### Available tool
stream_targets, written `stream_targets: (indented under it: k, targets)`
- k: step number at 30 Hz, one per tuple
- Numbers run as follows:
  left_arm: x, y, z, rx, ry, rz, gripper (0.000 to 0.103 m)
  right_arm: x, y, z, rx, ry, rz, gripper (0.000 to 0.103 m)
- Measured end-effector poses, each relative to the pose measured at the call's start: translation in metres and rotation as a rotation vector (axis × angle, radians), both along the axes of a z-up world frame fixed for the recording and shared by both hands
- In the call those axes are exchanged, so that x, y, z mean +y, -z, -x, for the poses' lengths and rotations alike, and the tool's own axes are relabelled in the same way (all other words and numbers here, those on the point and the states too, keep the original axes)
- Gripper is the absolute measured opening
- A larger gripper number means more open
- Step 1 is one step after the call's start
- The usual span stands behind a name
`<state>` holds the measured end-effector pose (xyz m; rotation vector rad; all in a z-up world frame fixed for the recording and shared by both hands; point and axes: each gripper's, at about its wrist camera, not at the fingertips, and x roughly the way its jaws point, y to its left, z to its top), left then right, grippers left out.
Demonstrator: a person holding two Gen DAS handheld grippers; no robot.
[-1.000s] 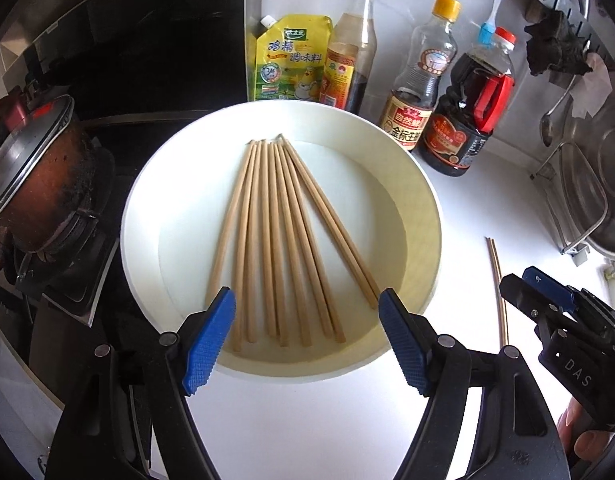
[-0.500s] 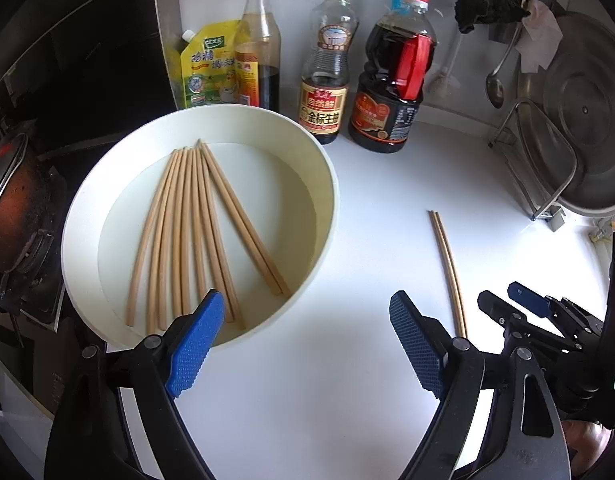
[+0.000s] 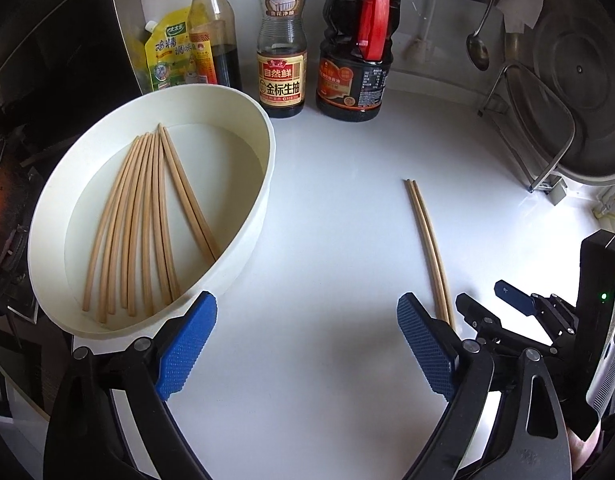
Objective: Organize utensils
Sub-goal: 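Lower both tools onto the last two chopsticks, separating them apart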
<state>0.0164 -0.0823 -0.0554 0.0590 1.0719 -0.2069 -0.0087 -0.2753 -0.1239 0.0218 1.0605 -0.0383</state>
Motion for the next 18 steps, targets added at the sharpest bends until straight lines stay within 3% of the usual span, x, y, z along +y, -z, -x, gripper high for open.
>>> stream_targets:
  k: [18]
  targets:
    - [-0.018,0.008,-0.002,0.016,0.029,-0.021,0.09,0.013,0.012,-0.001,-0.012,-0.064,0.064,0.053]
